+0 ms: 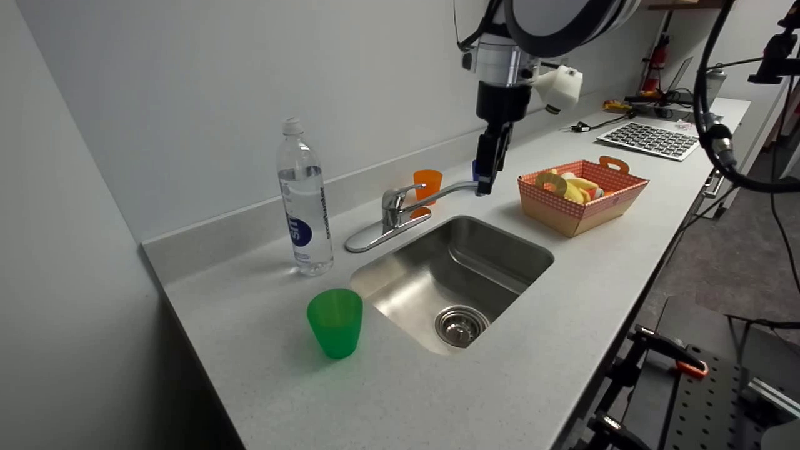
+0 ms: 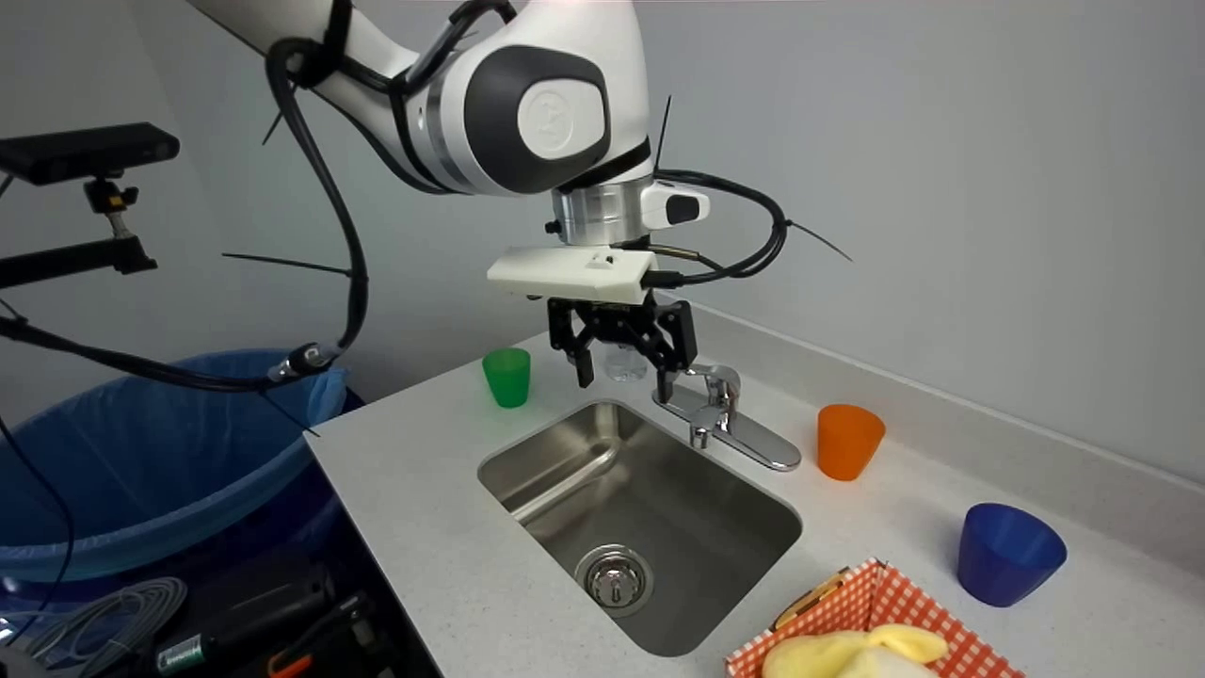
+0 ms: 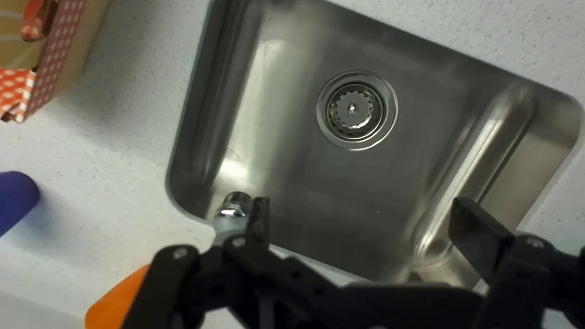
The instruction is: Move the green cup forward
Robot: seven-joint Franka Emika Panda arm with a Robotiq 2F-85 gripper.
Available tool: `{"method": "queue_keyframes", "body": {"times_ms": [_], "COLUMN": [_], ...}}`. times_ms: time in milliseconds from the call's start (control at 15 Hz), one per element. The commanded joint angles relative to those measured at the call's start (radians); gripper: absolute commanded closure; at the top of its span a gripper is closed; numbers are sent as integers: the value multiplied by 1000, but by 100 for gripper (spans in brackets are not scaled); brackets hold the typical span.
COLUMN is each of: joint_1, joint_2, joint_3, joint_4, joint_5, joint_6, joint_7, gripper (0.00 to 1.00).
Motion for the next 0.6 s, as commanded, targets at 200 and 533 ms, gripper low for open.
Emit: {"method": "queue_keyframes", "body": {"times_ms": [200, 533], "joint_1": [3, 2], "joint_2": [35, 36], "joint_3": [14, 14], "joint_4": [26, 29], "joint_5": [-1, -2], "joint_6": [-3, -3], "joint_7": [0, 0], "gripper": [0, 0]}}
